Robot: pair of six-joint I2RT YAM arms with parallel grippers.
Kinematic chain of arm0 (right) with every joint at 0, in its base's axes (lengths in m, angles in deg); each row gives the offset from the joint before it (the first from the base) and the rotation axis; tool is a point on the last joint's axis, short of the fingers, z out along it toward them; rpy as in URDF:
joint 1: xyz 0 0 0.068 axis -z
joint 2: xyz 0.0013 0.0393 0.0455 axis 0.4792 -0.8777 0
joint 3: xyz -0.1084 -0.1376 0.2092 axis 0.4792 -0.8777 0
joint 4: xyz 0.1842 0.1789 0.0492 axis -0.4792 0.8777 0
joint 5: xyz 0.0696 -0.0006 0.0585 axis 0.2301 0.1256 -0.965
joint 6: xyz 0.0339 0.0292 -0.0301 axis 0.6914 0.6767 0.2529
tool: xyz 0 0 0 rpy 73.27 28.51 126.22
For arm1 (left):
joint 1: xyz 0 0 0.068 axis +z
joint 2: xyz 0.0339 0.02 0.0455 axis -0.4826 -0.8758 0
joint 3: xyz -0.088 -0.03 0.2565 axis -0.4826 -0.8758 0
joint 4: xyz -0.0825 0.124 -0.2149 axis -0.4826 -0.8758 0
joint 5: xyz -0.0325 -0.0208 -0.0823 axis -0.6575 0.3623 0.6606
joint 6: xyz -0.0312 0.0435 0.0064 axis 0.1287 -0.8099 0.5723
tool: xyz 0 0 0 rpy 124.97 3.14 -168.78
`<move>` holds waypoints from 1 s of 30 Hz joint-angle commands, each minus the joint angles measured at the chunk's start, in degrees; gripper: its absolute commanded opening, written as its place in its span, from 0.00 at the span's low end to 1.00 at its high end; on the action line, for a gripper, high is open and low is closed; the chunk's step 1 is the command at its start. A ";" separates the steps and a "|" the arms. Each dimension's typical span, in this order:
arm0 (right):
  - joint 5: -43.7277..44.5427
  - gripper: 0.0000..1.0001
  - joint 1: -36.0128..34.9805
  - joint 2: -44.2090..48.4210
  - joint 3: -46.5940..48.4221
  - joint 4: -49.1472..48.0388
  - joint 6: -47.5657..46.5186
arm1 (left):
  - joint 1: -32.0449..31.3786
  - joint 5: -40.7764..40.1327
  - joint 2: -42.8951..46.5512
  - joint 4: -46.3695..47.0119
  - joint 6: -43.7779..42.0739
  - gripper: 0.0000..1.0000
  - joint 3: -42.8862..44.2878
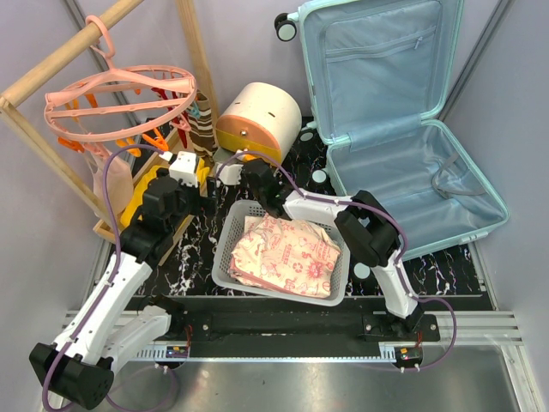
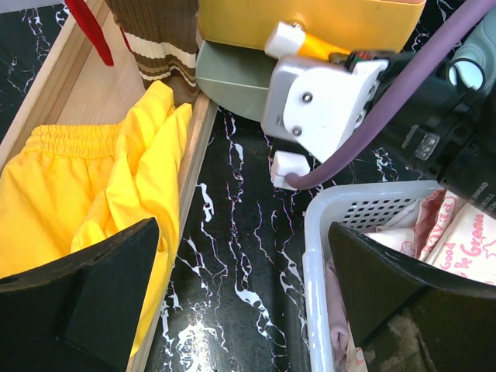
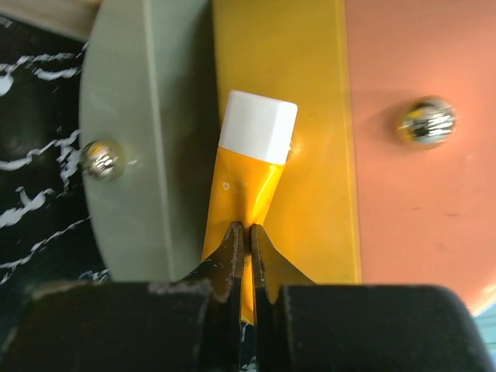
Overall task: Open, take out, and arrange the luggage
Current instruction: Place the personal item in the drawer.
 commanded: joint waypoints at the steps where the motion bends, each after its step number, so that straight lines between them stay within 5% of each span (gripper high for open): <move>1: -0.35 0.09 0.32 0.06 2.70 2.29 2.47 | 0.41 -1.37 0.66 1.90 -0.90 0.96 0.29; 6: -0.09 0.42 0.32 0.85 2.96 2.29 4.31 | 0.58 -1.20 0.48 1.90 -0.81 0.96 0.29; 9: 0.00 0.53 0.40 1.73 3.14 2.20 5.19 | 0.58 -1.28 0.48 1.90 -0.81 0.96 0.29; 21: 0.96 0.54 0.32 15.87 -5.28 -0.52 15.20 | 0.23 0.39 -0.75 3.30 3.39 0.99 0.11; 30: 3.34 0.57 0.84 33.97 -22.69 -0.09 31.02 | -10.32 -2.35 -11.88 11.82 15.78 0.99 -1.03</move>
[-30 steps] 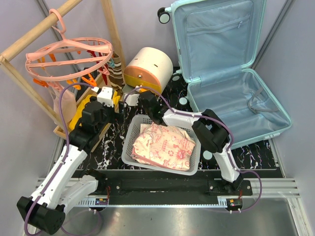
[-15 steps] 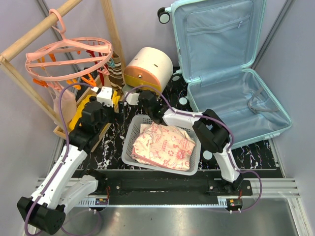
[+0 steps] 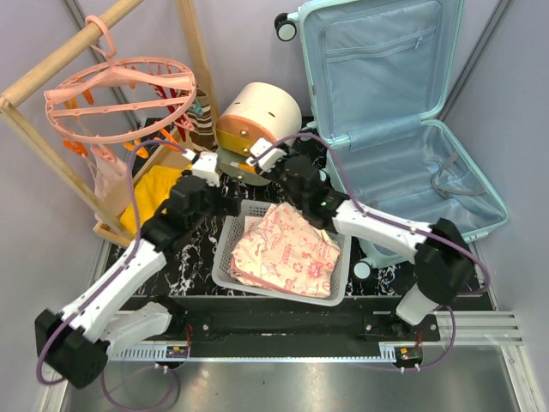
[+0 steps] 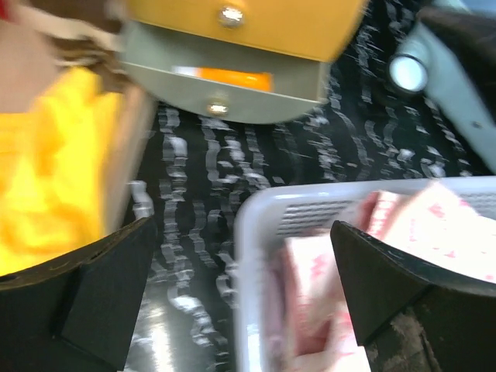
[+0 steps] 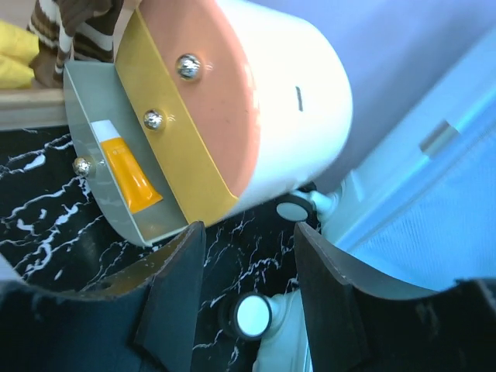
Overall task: Open, take out, and arrange the luggage
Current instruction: Place the personal item in the drawer, then close the drawer in the storage box.
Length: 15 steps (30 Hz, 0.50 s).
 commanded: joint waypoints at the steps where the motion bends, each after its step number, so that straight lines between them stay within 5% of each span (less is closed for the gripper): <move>1: 1.66 0.57 1.06 7.22 -5.49 0.79 13.23 | -2.19 1.87 -7.53 11.51 7.78 0.99 -1.05; 15: -5.03 0.59 8.71 29.82 -16.05 16.44 34.88 | 2.64 15.42 -36.80 25.87 11.21 0.99 14.31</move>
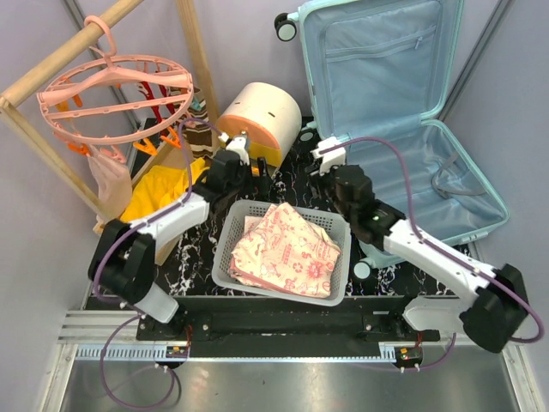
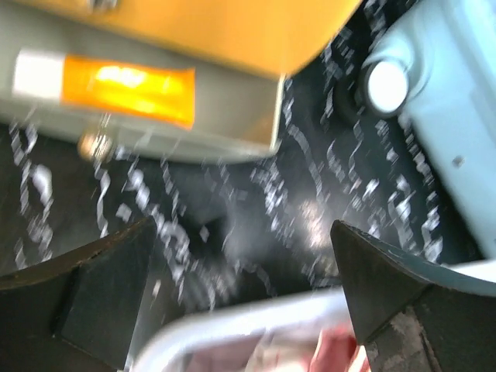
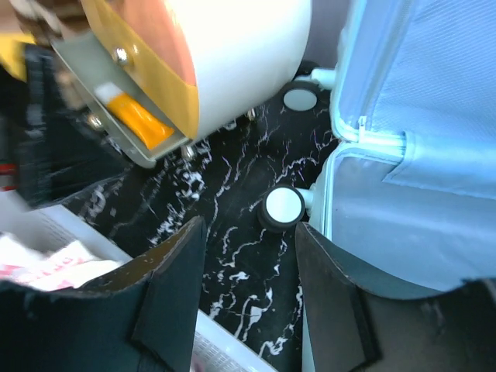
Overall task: Open, take out, and arrange the luggage
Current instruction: Close the drawer in the storage box.
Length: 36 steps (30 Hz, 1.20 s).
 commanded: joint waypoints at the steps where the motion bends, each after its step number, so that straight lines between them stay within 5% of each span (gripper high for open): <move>1: -1.20 0.59 0.54 8.55 -0.44 3.50 7.34 | 2.60 6.77 -4.29 8.64 1.20 0.99 6.13; 25: -1.29 0.61 2.30 14.81 -2.56 7.72 11.65 | 4.98 12.14 -15.28 13.30 3.93 0.99 7.71; 36: -1.29 0.62 2.29 14.20 -3.17 7.99 11.56 | 4.98 13.45 -20.99 20.51 -1.95 0.99 11.84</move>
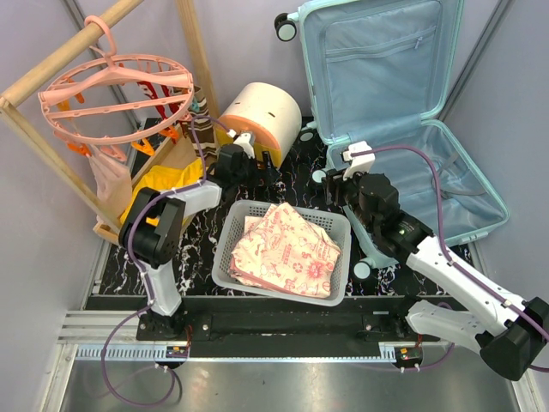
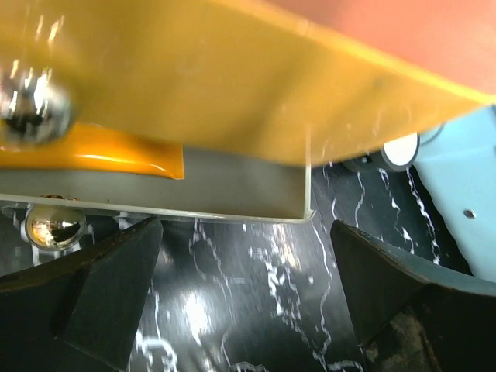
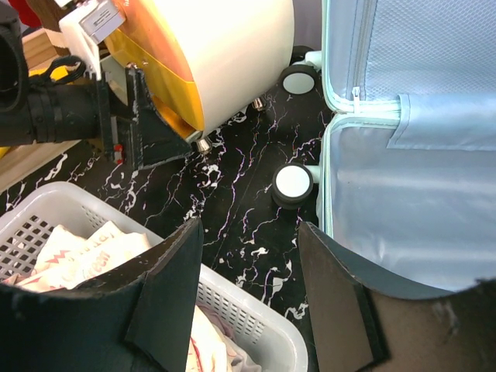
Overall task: Open, take out, and arrange the luggage
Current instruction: Close the drawer in the storage box.
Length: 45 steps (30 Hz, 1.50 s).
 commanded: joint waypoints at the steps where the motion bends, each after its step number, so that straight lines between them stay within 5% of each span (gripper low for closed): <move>1: -0.04 0.62 0.39 0.56 -0.22 -0.06 0.72 | 0.20 2.48 -2.26 8.05 -4.28 0.99 4.35; 20: -1.98 0.62 3.38 0.73 -1.10 0.74 2.92 | 0.20 5.39 -6.31 9.38 -11.40 0.99 13.05; 29: -4.95 0.64 5.92 0.13 -1.45 1.09 5.81 | -2.79 -2.94 11.08 15.18 -15.08 0.99 -6.27; 37: -22.78 0.64 23.56 -2.52 -2.06 0.74 13.81 | -9.11 -10.51 24.70 10.52 -20.01 0.99 -14.28; 45: -28.61 0.65 38.44 9.34 -5.93 1.35 15.84 | -9.30 -16.93 49.90 -0.79 -14.48 0.99 -22.19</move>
